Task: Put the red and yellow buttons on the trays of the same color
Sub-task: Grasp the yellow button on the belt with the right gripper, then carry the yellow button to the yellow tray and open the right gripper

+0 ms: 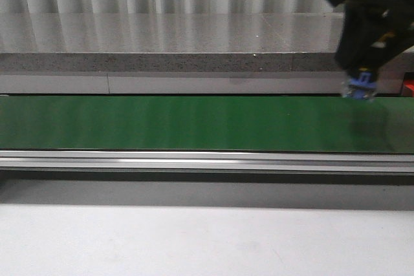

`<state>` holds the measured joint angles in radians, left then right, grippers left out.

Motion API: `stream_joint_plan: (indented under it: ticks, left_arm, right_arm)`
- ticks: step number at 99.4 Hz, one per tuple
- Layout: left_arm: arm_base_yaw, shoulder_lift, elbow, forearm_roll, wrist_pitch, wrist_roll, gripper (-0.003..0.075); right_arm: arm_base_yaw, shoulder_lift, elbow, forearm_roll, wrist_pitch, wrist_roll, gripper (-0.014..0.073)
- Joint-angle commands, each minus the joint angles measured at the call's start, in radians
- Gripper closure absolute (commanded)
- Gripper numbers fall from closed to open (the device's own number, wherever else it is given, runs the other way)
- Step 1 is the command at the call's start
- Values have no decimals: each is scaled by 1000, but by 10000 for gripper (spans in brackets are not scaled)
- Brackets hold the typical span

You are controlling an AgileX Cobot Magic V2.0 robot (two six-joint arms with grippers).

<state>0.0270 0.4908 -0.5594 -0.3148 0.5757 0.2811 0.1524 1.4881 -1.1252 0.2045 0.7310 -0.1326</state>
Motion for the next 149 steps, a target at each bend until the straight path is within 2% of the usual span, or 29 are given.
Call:
stream_joint_plan:
  ticks: [1,23,42,56,66,89,149]
  left_arm:
    - [-6,3,-27,-15,-68,-2,739]
    - [-6,3,-27,-15,-68,-2,739]
    - [-6,3,-27,-15,-68,-2,739]
    - [-6,3,-27,-15,-68,-2,739]
    - [-6,3,-27,-15,-68,-2,739]
    - [-6,3,-27,-15,-68,-2,739]
    - [-6,3,-27,-15,-68,-2,739]
  right_arm:
    - [-86,-103,-31,-55,33,67,448]
    - [-401,-211,30,-204,84,232,448]
    - [-693,-219,119,-204,25,243,448]
    - [-840,-219,179,-204,-57,272,448]
    - [-878,-217,193,-204,-115,288,448]
    - [-882,-145,194,-226,-176,288,448]
    - [-909,98,194,-227,-259,290,448]
